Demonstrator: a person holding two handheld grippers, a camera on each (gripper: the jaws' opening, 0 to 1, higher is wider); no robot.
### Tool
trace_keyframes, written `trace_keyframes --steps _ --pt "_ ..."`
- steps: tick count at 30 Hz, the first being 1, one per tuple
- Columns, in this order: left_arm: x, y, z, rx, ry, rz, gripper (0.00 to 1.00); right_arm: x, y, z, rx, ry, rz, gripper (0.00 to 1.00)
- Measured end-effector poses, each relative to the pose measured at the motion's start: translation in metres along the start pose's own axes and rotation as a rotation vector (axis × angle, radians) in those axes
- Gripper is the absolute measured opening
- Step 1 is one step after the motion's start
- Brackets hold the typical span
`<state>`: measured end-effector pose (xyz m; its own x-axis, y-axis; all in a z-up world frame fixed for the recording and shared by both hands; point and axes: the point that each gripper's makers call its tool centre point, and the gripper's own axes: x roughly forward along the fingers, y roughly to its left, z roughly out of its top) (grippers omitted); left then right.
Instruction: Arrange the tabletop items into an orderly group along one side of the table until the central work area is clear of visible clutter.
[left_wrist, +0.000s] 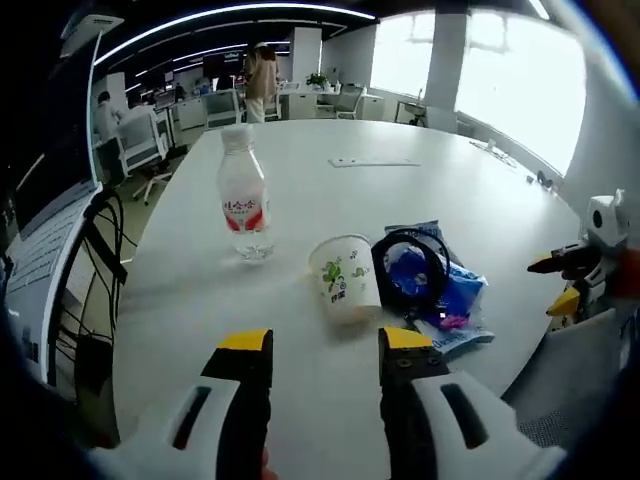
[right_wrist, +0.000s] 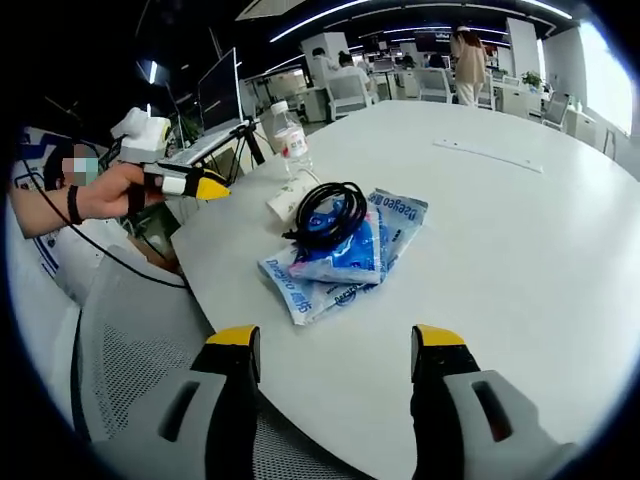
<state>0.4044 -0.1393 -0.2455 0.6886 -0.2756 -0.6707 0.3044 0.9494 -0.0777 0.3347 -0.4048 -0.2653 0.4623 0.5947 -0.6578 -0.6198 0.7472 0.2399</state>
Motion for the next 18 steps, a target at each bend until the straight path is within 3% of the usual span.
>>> trace_keyframes --steps 18 --pt "0.019 -0.009 -0.003 -0.009 0.031 -0.038 0.42 -0.01 -0.008 -0.004 0.038 -0.015 -0.032 0.6"
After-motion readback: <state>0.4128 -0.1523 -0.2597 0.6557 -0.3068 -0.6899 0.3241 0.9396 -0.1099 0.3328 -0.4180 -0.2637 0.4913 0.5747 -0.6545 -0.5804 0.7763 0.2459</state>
